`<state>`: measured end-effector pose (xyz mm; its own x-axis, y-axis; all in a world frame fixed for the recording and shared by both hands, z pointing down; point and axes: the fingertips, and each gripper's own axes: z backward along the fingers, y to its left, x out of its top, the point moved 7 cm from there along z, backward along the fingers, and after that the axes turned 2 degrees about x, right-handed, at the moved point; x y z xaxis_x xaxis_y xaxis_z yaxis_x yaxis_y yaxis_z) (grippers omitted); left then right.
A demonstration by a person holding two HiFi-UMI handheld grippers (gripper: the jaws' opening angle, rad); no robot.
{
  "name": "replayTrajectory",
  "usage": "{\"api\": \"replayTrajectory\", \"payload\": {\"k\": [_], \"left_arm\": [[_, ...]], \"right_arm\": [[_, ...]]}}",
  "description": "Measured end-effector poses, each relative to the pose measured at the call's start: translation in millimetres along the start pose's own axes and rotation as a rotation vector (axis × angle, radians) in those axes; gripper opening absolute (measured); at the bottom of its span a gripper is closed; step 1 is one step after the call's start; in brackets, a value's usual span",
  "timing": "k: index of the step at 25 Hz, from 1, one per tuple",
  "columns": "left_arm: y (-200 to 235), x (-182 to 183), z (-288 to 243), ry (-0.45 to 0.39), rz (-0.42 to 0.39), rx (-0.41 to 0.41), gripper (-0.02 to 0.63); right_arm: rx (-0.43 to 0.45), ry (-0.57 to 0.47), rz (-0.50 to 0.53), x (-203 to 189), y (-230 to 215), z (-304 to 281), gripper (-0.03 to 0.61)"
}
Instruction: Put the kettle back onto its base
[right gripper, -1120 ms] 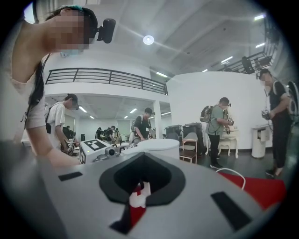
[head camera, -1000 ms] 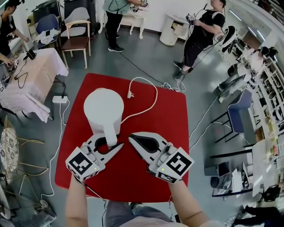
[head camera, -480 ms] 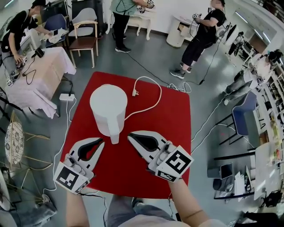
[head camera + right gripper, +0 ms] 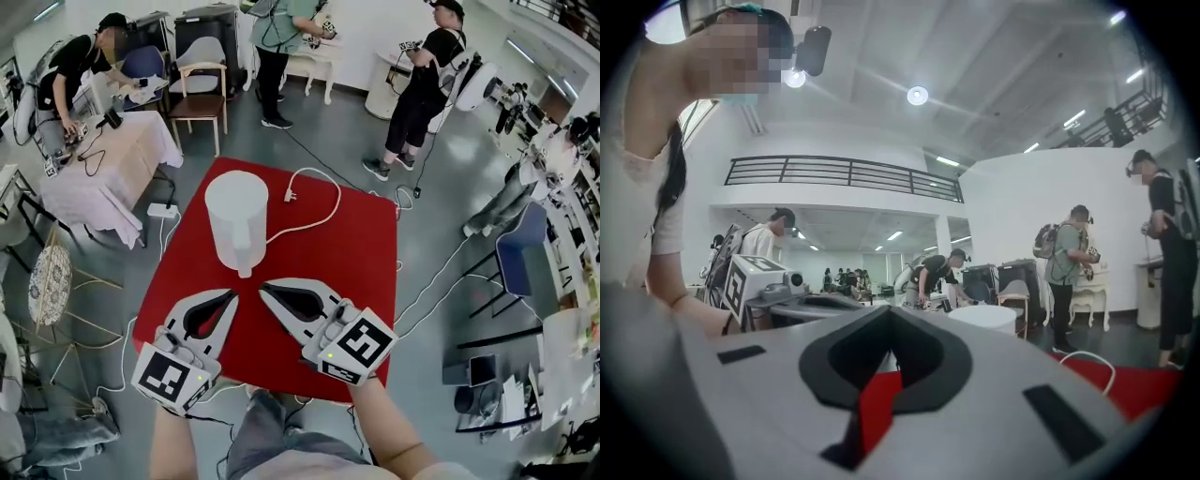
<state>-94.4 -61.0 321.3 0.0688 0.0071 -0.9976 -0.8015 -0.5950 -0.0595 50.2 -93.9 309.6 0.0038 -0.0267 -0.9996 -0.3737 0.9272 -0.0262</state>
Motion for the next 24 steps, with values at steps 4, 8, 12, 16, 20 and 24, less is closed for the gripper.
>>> {"api": "replayTrajectory", "payload": {"k": [4,8,12,16,20,24], "left_arm": [[-32.7,13.0,21.4,0.004,0.000,0.026,0.011],[-51.0,22.8,37.0,-0.015,0.021,0.045,0.011],[-63.4,27.7,51.4,-0.031,0.009,0.057,0.011],[-87.1,32.0,66.5,-0.033,0.001,0.063,0.011],[-108.4,44.4,71.5,-0.048,-0.010,0.064,0.011],[-118.5,57.4,73.9,-0.064,-0.014,0.066,0.011]], "right_arm": [[0.025,-0.009,0.019,10.7,31.4,18.9,0.008],[0.037,-0.014,0.041,15.8,53.9,32.5,0.008],[0.041,-0.018,0.054,16.3,71.8,40.3,0.008],[0.050,-0.024,0.068,18.1,93.5,57.0,0.008],[0.052,-0.030,0.080,27.0,102.3,74.9,0.009],[0.054,-0.039,0.088,36.0,105.9,83.5,0.008]]}}
